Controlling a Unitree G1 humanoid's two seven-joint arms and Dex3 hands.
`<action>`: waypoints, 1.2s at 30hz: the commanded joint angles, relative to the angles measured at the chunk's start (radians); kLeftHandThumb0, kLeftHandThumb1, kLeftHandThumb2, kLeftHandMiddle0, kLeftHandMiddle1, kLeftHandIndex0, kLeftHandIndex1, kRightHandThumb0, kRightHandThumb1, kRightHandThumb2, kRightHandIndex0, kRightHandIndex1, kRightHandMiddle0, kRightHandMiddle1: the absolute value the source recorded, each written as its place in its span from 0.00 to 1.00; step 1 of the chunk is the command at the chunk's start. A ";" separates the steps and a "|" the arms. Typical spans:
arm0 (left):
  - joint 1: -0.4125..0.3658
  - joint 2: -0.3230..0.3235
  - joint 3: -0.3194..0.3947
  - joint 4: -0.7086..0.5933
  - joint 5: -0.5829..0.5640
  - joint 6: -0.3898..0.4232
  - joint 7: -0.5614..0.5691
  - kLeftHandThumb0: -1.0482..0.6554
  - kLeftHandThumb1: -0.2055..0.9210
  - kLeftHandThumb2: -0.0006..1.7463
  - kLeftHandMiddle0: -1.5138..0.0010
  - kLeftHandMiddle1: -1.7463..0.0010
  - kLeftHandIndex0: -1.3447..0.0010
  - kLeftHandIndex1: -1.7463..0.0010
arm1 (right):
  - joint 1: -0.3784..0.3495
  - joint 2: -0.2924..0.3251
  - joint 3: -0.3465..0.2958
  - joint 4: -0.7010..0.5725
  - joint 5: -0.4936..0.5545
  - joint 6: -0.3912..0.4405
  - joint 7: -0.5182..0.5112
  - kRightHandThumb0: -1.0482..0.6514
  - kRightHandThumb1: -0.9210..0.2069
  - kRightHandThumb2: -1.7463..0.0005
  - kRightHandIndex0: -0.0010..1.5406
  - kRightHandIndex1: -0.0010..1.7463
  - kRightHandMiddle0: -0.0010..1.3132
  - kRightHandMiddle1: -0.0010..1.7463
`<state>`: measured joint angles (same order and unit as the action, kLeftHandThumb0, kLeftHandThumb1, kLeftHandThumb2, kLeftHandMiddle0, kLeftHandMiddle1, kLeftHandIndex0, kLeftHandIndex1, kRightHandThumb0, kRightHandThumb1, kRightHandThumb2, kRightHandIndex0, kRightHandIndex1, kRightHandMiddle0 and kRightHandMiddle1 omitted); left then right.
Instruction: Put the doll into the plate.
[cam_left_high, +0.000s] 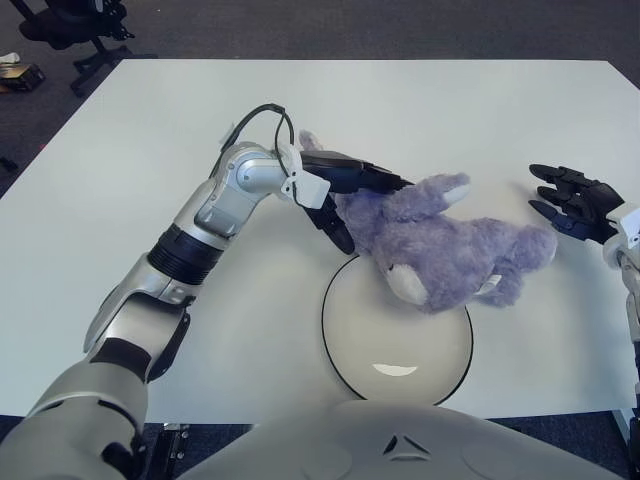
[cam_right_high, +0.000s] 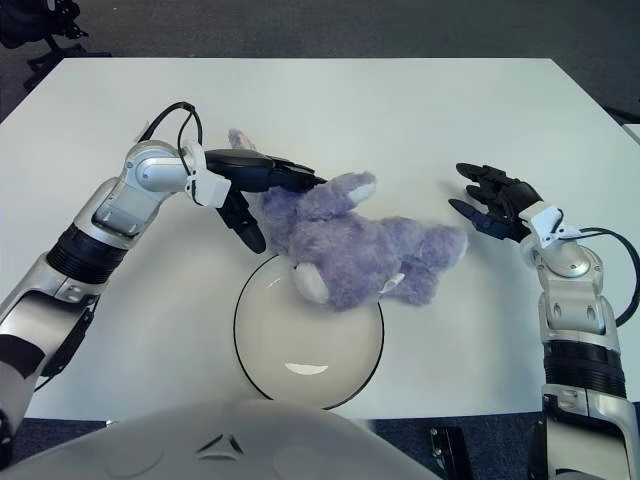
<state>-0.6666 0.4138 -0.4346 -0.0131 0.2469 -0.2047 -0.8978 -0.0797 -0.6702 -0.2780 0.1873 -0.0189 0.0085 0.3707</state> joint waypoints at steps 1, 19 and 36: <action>-0.004 0.006 -0.012 0.018 0.025 -0.016 0.010 0.14 0.98 0.01 0.88 1.00 0.86 0.99 | 0.018 -0.003 -0.007 -0.013 0.002 0.014 -0.005 0.22 0.00 0.80 0.30 0.00 0.32 0.00; -0.029 0.009 -0.037 0.115 0.176 -0.183 0.135 0.20 0.95 0.00 0.76 0.98 0.80 0.98 | 0.032 -0.001 -0.007 -0.050 0.003 0.046 -0.010 0.22 0.00 0.80 0.30 0.00 0.33 0.00; -0.031 0.014 -0.053 0.165 0.278 -0.287 0.232 0.27 0.92 0.00 0.68 0.96 0.72 0.98 | 0.040 -0.003 -0.012 -0.070 0.003 0.067 -0.010 0.22 0.00 0.79 0.30 0.00 0.33 0.00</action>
<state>-0.6868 0.4113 -0.4738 0.1337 0.4960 -0.4805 -0.6714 -0.0548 -0.6702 -0.2800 0.1284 -0.0187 0.0609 0.3642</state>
